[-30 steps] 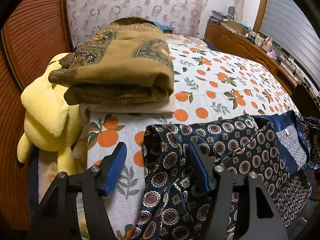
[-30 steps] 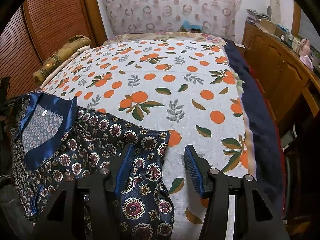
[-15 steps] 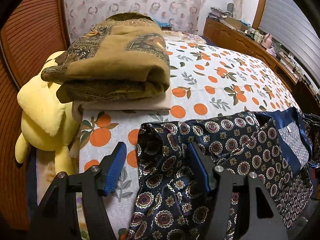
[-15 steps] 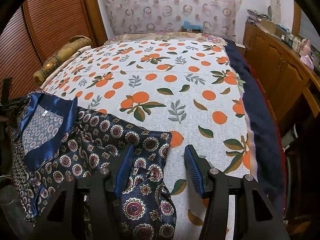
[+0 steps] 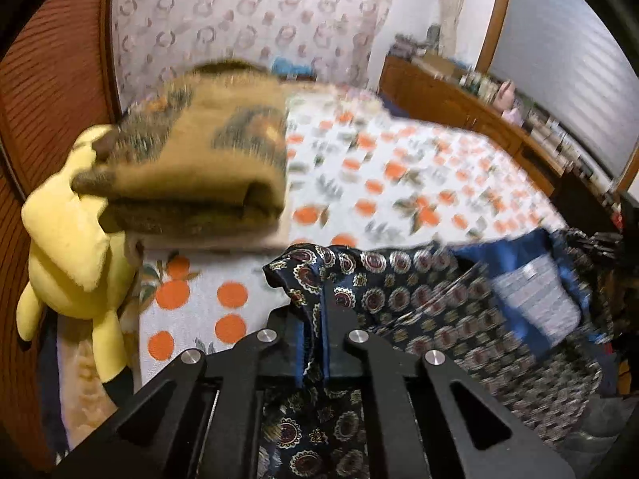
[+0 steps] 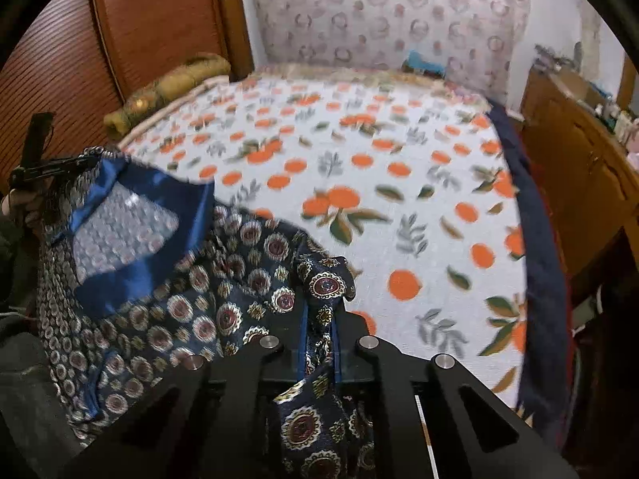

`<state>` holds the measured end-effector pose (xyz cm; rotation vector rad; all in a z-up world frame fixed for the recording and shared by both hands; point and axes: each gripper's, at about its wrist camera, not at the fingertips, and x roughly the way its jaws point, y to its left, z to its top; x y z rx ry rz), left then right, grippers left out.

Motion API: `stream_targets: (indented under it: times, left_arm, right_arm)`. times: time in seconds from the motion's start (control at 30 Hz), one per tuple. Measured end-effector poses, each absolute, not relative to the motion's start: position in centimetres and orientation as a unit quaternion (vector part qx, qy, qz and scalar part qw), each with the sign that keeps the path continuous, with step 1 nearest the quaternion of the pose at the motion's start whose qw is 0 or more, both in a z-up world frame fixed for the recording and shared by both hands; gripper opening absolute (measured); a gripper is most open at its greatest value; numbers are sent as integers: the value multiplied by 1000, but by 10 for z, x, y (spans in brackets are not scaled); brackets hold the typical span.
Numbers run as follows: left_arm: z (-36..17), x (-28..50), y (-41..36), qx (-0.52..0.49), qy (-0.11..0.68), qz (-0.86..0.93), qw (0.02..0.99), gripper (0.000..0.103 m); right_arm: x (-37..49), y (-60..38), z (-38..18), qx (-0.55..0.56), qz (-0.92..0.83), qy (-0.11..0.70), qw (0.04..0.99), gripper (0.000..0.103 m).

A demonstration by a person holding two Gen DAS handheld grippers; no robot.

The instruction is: Fold small clothes

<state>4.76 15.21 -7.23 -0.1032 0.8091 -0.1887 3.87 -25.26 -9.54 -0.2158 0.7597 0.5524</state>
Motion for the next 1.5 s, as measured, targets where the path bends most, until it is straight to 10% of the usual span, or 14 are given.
stream_targets:
  times: [0.47, 0.83, 0.93, 1.2, 1.5]
  left_arm:
    - [98, 53, 142, -42, 208, -83, 974, 6]
    - [61, 177, 145, -6, 265, -11, 964, 9]
    - [33, 196, 147, 7, 309, -1, 951, 20]
    - [-2, 177, 152, -14, 334, -29, 942, 78]
    - [-14, 141, 125, -10, 334, -50, 941, 80]
  right_arm:
    - [-5, -269, 79, -123, 227, 152, 954, 7]
    - [133, -206, 81, -148, 150, 185, 960, 14]
    - [169, -188, 54, -137, 126, 232, 955, 38]
    - [195, -178, 15, -135, 137, 294, 936, 47]
    - [194, -206, 12, -126, 167, 314, 926, 48]
